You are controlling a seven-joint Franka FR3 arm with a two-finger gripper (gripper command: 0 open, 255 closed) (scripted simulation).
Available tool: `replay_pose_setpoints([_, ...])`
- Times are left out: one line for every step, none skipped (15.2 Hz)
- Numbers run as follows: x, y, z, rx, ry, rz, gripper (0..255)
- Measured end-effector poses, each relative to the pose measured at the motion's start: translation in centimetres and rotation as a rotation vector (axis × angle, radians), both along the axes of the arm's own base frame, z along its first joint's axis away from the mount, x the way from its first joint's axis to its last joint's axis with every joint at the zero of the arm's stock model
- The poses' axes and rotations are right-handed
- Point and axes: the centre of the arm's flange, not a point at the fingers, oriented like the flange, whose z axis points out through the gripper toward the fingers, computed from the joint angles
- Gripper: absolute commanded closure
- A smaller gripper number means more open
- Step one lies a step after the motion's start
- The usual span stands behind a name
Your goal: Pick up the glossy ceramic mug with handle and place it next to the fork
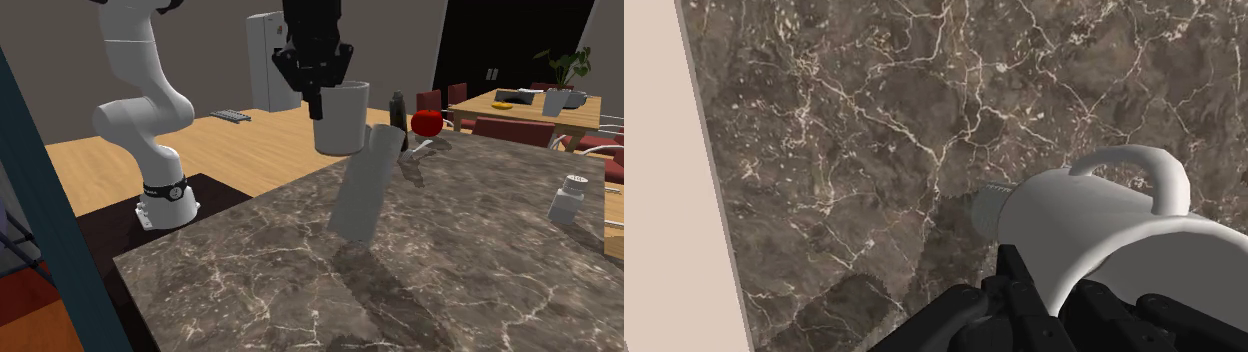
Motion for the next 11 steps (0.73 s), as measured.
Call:
replay_pose_setpoints([-0.5,1.3,0.0,0.0,0.0,0.0,255])
replay_pose_setpoints([-1.1,2.5,-0.1,0.0,0.0,0.0,255])
replay_pose_setpoints([-1.4,3.9,0.1,0.0,0.0,0.0,255])
replay_pose_setpoints([-1.9,5.2,0.2,0.0,0.0,0.001,255])
replay_pose_setpoints([-2.2,6.6,0.2,0.0,0.0,0.001,255])
replay_pose_setpoints([-2.6,7.8,0.0,0.0,0.0,0.001,255])
replay_pose_setpoints([-3.2,9.0,0.0,0.0,0.0,0.0,255])
replay_pose_setpoints([-3.6,10.3,-0.1,0.0,0.0,0.001,255])
replay_pose_setpoints([-4.1,11.4,0.0,-0.001,0.0,0.0,255])
replay_pose_setpoints([-4.3,12.7,0.3,-0.001,0.0,0.001,255])
replay_pose_setpoints([-4.6,14.1,0.4,-0.001,0.0,0.0,255])
